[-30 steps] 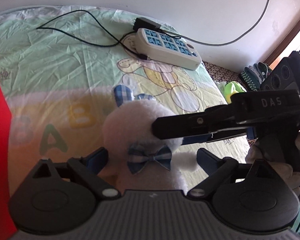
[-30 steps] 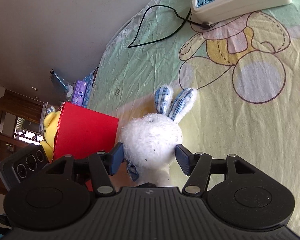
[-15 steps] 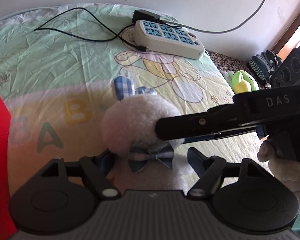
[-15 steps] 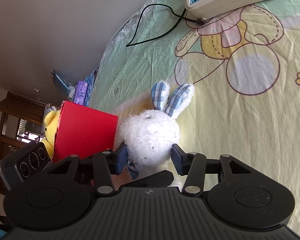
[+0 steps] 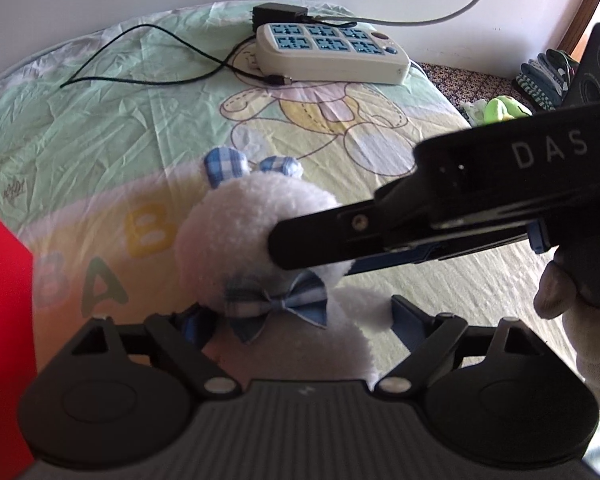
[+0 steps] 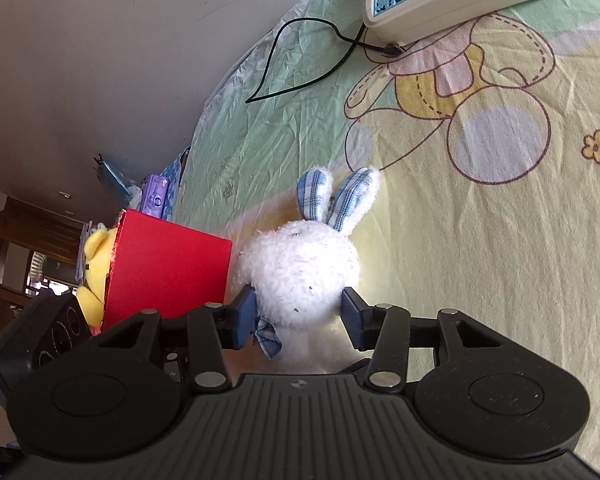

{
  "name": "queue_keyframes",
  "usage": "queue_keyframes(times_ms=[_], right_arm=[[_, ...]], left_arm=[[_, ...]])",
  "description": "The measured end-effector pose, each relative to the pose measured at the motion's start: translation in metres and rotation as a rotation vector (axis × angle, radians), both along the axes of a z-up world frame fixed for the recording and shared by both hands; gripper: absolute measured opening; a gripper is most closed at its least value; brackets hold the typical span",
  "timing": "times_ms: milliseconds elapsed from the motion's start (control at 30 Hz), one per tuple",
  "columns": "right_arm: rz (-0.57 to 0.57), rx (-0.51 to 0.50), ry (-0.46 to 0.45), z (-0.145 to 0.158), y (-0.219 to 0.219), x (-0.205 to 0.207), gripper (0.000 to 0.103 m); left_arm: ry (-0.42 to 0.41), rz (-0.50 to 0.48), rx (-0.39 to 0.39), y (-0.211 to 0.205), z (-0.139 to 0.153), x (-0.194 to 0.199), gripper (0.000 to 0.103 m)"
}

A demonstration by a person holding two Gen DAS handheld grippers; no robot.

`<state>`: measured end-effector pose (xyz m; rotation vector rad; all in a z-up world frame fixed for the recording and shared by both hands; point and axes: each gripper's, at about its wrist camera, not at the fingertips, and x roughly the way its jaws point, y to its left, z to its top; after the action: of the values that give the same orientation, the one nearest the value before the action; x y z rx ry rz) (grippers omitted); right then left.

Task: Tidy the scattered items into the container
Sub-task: 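Lift the bow-tie bunny plush off the bed with the right gripper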

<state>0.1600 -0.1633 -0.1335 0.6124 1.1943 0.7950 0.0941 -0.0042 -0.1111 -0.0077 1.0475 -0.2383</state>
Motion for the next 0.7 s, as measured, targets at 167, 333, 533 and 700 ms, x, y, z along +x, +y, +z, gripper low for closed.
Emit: queue_keyframes(times_ms=[167, 333, 533, 700], right_arm=[[-0.02, -0.002, 0.002, 0.002, 0.005, -0.003, 0.051], [-0.046, -0.004, 0.004, 0.001, 0.005, -0.006, 0.048], [-0.057, -0.027, -0.005, 0.007, 0.009, -0.01, 0.044], [-0.07, -0.042, -0.031, 0.014, 0.01, -0.021, 0.043]], left_arm=[[0.017, -0.003, 0.072, -0.003, 0.004, -0.003, 0.073], [0.029, 0.008, 0.056, 0.003, 0.007, -0.006, 0.066], [0.038, 0.014, 0.055, 0.001, 0.011, -0.011, 0.062], [0.037, 0.019, 0.032, 0.002, 0.018, -0.019, 0.062]])
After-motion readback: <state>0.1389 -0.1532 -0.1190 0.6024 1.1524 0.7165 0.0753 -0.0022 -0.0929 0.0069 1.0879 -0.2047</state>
